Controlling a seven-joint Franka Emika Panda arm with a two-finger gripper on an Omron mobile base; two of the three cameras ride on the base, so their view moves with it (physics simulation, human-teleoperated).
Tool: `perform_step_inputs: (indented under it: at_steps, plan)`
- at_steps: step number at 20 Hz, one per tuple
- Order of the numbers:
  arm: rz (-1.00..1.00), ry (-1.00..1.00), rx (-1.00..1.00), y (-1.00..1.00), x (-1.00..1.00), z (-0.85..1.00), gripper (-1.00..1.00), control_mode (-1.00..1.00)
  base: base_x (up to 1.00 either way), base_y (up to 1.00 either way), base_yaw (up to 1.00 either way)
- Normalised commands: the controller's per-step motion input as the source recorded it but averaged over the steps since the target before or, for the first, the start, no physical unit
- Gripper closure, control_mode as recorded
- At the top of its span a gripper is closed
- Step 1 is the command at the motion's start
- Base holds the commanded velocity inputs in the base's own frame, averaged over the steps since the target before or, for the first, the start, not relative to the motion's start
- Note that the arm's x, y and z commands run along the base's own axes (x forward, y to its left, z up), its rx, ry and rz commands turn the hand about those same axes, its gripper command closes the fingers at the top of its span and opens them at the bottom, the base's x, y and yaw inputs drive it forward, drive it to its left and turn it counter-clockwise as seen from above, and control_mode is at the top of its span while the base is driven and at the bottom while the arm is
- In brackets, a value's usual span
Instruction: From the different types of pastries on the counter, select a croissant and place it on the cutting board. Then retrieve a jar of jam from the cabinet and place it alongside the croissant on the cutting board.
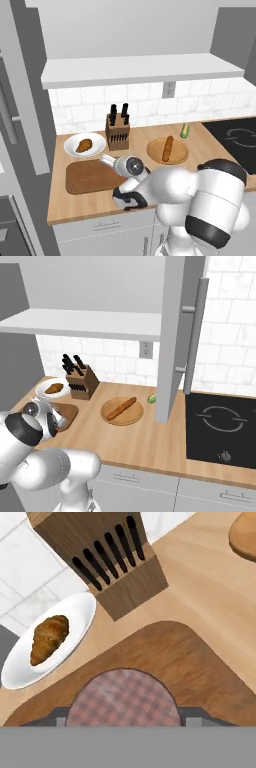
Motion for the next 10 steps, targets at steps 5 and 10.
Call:
perform_step_inputs:
  at_steps: [5,10]
  plan:
    - [0.0,-0.19,0.25,0.0,-0.3,0.54,-1.0,-1.0,0.0,0.0,0.0]
    - [0.0,-0.06,0.23,0.0,-0.3,0.47,-1.0,-1.0,0.0,0.0,0.0]
